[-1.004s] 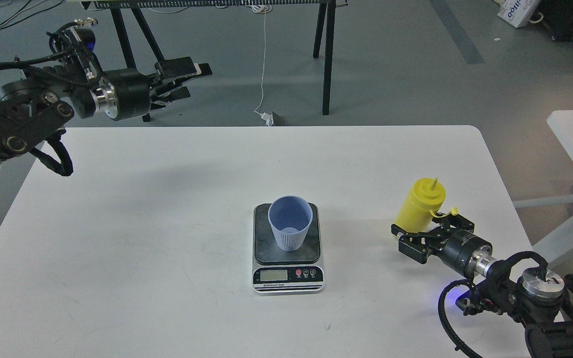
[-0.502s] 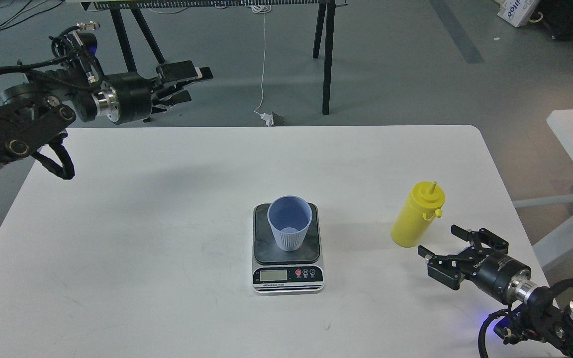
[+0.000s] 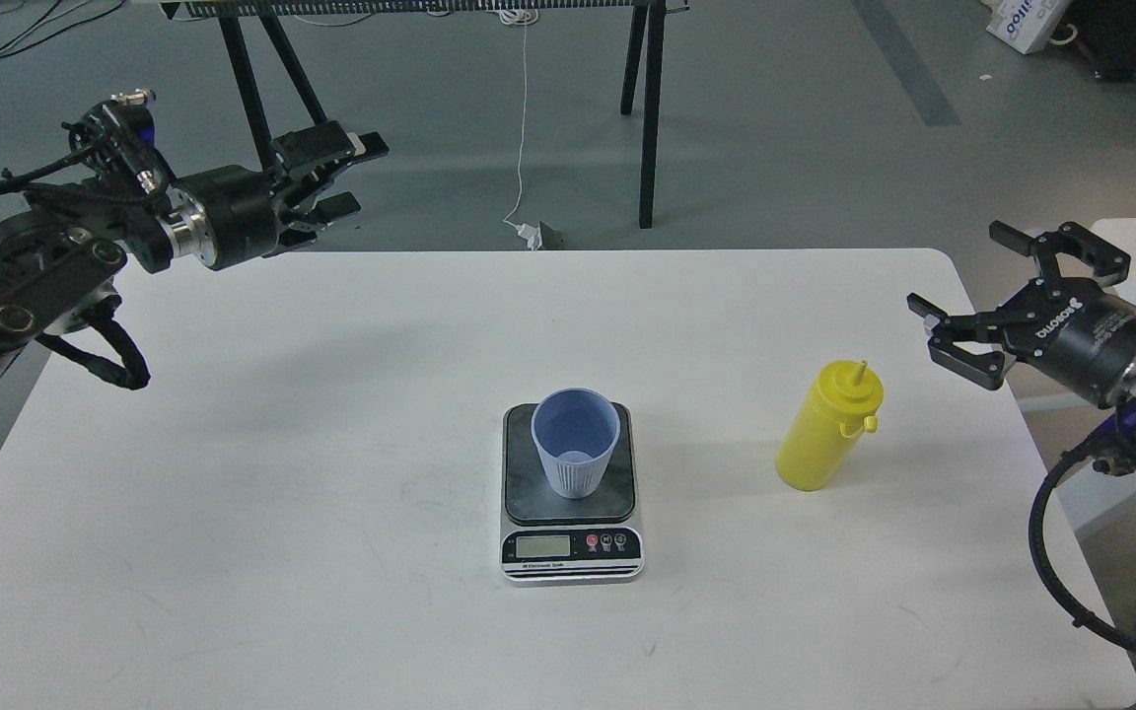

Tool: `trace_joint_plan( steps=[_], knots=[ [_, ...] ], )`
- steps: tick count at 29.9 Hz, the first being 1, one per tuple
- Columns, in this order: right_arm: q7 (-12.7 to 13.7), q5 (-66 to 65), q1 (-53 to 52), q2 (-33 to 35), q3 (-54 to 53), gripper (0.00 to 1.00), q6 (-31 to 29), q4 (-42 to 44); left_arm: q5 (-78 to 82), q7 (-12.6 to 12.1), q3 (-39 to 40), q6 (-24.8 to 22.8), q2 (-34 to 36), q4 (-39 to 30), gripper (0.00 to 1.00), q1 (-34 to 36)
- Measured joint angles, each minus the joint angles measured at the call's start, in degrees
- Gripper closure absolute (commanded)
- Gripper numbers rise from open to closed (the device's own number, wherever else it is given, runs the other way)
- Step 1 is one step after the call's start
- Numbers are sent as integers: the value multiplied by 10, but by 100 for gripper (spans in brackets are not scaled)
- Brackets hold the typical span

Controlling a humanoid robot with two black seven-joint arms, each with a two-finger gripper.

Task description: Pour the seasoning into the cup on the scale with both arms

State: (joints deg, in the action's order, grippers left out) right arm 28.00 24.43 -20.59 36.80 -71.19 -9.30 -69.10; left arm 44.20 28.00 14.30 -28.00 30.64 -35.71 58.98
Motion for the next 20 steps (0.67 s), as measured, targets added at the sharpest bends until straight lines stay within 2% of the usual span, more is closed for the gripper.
trace_joint_plan(
  steps=[4, 8, 20],
  knots=[
    [0, -4, -95, -43, 50, 0, -34, 83, -41, 0, 61, 0, 0, 11, 1, -19],
    [0, -8, -140, -88, 60, 0, -47, 134, -70, 0, 104, 0, 0, 15, 1, -32],
    [0, -9, -150, -129, 56, 0, -49, 170, -110, 0, 119, 0, -1, 18, 1, -52]
  ],
)
